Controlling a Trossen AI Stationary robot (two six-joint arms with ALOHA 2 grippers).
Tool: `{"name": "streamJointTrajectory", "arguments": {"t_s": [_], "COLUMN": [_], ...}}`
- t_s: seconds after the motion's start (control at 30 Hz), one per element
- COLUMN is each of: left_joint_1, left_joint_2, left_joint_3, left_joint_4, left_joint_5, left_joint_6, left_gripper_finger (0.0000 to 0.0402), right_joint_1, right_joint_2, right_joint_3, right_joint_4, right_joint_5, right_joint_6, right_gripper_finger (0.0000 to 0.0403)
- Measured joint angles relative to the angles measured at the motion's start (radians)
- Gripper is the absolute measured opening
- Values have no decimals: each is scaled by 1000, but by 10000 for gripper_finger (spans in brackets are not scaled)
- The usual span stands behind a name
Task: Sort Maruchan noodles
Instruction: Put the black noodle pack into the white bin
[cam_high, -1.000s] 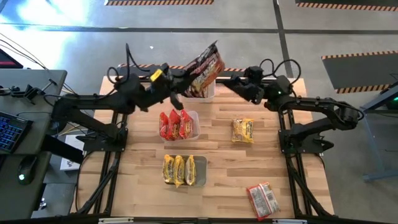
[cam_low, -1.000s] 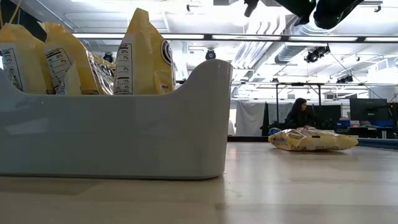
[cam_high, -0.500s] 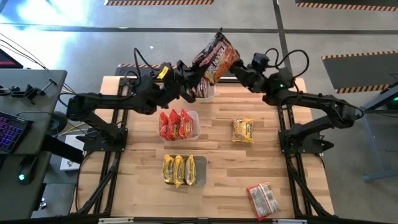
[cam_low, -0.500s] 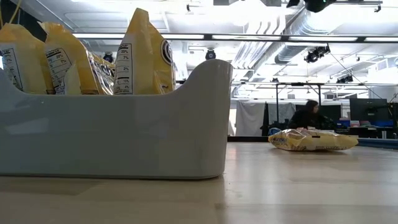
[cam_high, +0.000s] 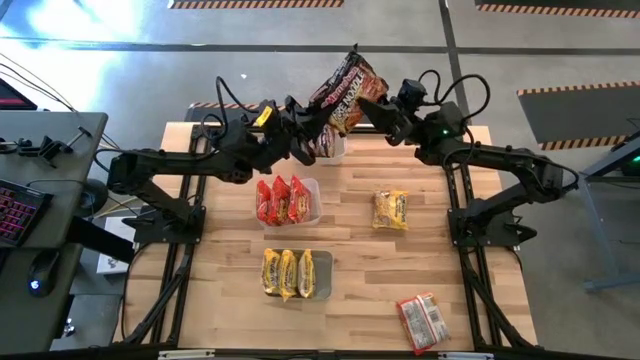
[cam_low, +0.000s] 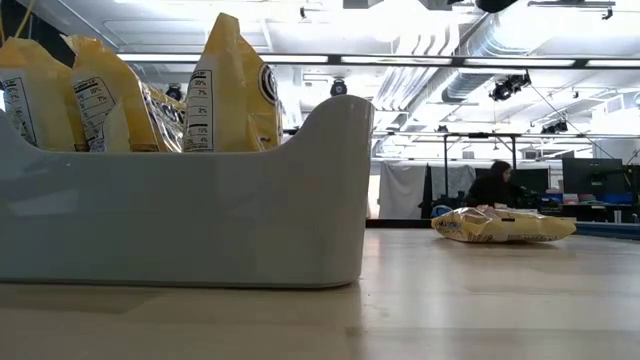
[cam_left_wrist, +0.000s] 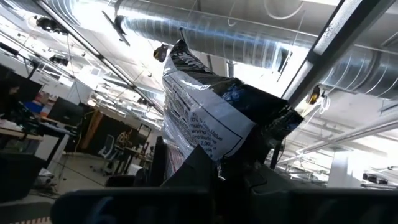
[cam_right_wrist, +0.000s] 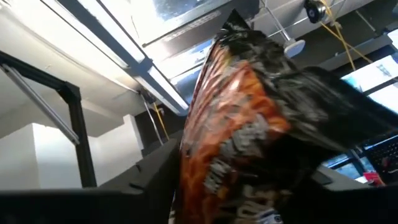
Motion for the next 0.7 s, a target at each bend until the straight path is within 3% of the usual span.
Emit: {"name": "streamJointTrajectory", "arguments": {"t_s": [0.2,0.37,0.57,0.7], "left_joint_1": [0,3,25,56], "left_joint_2": [-5,-17,-88,-173], "left_joint_3": [0,0,0,0], "left_joint_4": [-8,-54,-324,-527], "left_joint_5": [-2,9,108,162], "left_joint_6": [-10,-83,-197,-249], "left_gripper_finger": [22,61,115,145], "right_joint_1": [-3,-29,-105,-192], "right_joint_2": [0,-1,-22,-44], "right_joint_3": [0,1,3,3], "right_joint_4": [31,71,66,21], "right_joint_5": [0,-17,-117,-244], "right_joint_6": [-10,-22,19,94], "right_gripper_finger": [135,127,128,122]}}
